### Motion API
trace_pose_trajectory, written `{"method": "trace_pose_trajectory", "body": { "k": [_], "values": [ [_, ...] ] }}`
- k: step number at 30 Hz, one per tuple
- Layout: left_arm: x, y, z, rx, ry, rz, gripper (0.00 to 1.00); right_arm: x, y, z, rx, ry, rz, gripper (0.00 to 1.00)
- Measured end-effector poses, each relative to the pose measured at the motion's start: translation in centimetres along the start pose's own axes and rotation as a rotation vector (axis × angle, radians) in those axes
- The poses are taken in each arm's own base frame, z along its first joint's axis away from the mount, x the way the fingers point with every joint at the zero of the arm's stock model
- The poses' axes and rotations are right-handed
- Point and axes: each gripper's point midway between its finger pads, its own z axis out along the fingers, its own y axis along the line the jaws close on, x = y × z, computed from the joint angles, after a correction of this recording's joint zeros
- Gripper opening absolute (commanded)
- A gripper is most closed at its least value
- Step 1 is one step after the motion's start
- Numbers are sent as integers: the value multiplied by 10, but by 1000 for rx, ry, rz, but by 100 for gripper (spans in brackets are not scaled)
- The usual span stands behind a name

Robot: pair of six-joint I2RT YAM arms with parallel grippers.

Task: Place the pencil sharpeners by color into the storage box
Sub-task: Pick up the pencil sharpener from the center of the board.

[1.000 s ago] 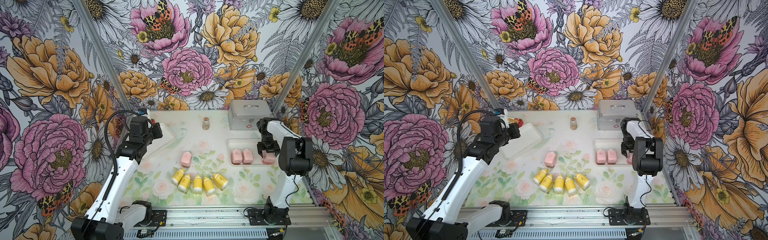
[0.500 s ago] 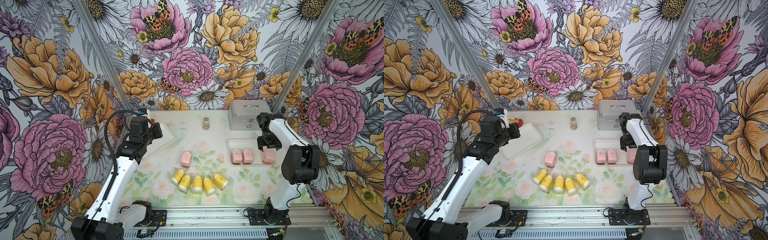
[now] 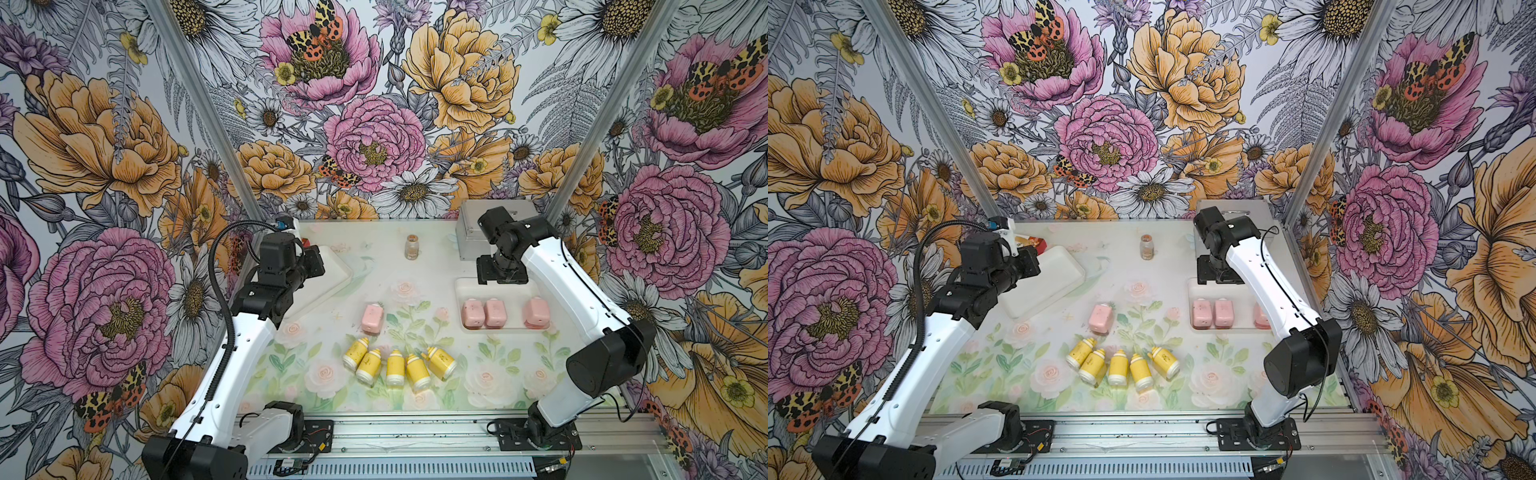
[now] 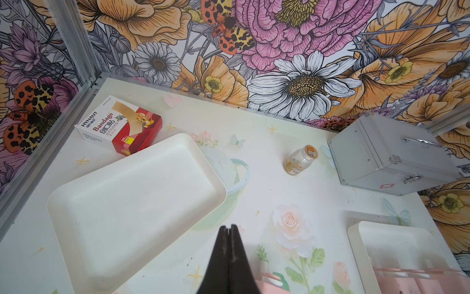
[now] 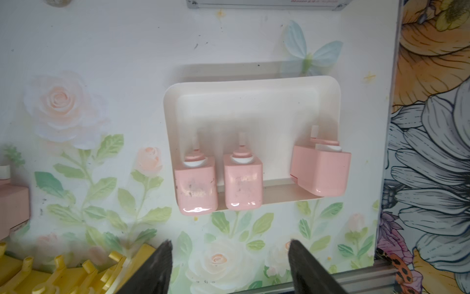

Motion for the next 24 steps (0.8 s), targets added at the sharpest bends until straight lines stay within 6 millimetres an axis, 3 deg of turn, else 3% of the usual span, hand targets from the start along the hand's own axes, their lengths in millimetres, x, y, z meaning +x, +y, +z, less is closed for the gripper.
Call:
{"method": "trace_pose_trajectory", "body": {
  "k": [9, 15, 19, 24],
  "values": [
    [-2, 7, 0, -19, -6, -9, 0, 17, 100, -10, -156, 7, -56, 74],
    [-4, 12, 0, -31, -11, -17, 0, 39, 168, 15, -214, 80, -80, 76],
    [-5, 15, 0, -38, -13, -25, 0, 51, 211, 30, -247, 124, -81, 84],
    [-5, 15, 0, -40, -14, -30, 0, 60, 250, 39, -302, 153, -65, 85]
  ]
}}
